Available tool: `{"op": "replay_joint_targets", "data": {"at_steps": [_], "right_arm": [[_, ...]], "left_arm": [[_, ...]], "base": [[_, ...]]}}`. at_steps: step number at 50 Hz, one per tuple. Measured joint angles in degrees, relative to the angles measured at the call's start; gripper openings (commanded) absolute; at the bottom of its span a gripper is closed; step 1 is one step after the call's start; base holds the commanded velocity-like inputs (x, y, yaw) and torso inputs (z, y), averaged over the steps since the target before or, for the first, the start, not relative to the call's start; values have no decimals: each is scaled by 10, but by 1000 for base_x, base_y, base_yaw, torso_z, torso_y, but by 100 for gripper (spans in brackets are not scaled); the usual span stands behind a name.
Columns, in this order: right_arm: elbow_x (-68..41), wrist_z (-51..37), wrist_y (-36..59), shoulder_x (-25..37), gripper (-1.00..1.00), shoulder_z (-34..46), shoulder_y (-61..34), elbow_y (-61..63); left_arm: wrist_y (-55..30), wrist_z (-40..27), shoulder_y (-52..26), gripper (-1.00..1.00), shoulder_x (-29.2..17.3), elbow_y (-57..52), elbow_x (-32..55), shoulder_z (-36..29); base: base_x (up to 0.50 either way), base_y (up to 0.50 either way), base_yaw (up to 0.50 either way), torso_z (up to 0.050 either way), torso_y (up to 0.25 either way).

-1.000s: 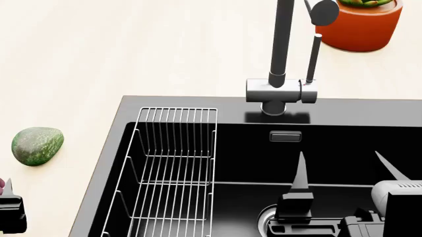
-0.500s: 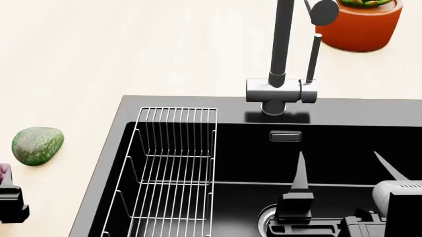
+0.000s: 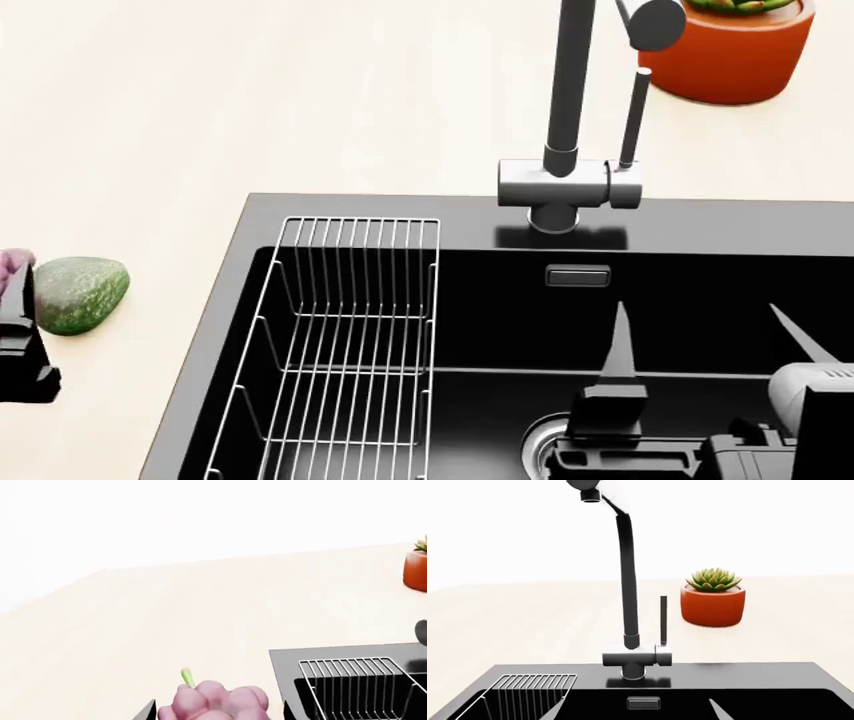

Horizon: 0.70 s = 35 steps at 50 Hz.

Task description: There is a mixed pile of frozen fruits and vegetables on the counter. Locate all the frozen vegetables and place the items in a bowl on the counter. Take all the frozen fruits and defrost them in a running sink.

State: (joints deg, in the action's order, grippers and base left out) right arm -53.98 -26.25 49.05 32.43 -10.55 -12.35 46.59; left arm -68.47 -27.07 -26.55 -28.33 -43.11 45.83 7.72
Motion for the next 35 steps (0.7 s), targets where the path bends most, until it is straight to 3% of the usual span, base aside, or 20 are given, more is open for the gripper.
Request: {"op": "replay_joint_targets", "data": {"at_steps": [14,35], "right_arm": [[-10,-11,4,2,100,-4,-2,0],[-17,-31,10,10,100,-7,-5,10]], "left_arm": [[-69,-31,-21,-100,26,-74,149,80],[-54,-18,0,-100,24,-82,161,76]], "base": [[0,-46,0,0,0],[1,-499,0,0,0]]}}
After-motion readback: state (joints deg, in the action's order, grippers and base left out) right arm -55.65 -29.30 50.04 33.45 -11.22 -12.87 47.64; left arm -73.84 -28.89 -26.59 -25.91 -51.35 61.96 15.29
